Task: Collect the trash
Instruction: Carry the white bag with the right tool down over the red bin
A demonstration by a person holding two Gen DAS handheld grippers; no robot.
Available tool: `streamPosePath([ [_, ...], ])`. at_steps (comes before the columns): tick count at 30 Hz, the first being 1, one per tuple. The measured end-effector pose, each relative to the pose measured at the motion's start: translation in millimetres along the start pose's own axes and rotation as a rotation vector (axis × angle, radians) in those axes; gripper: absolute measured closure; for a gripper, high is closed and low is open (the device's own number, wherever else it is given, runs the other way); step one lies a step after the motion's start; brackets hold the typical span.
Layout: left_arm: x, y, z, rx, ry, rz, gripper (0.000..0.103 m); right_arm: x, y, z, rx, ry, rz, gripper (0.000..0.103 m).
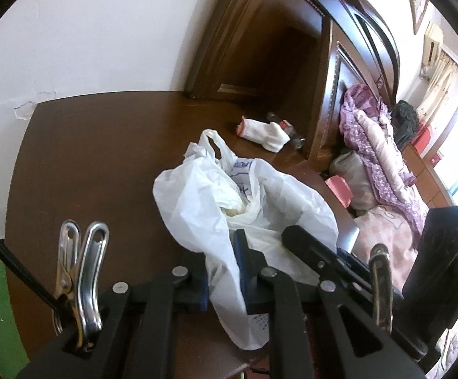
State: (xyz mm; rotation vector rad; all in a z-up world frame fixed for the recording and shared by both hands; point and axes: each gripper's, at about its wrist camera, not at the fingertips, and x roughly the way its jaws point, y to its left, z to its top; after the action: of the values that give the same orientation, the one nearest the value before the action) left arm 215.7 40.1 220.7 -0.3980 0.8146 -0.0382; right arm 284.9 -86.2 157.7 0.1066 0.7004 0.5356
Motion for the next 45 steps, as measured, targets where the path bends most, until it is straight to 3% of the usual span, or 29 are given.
streamPosePath([
  [19, -78.6, -35.4, -35.7, 0.030, -0.020, -0.038, 0.090, -87.2, 28.7, -25.3, 0.029, -0.071, 0.055, 0.087],
  [33, -129.3, -44.6, -84.1, 0.058, -0.008, -0.026, 0.090, -137.5, 54.3, -60.3, 0.028, -0.049, 0.065, 0.087],
  [45, -136.4, -46.7, -136.2, 0.094, 0.058, -0.004, 0.090, -157.0, 61.8, -102.1, 0.044, 0.015, 0.032, 0.087],
])
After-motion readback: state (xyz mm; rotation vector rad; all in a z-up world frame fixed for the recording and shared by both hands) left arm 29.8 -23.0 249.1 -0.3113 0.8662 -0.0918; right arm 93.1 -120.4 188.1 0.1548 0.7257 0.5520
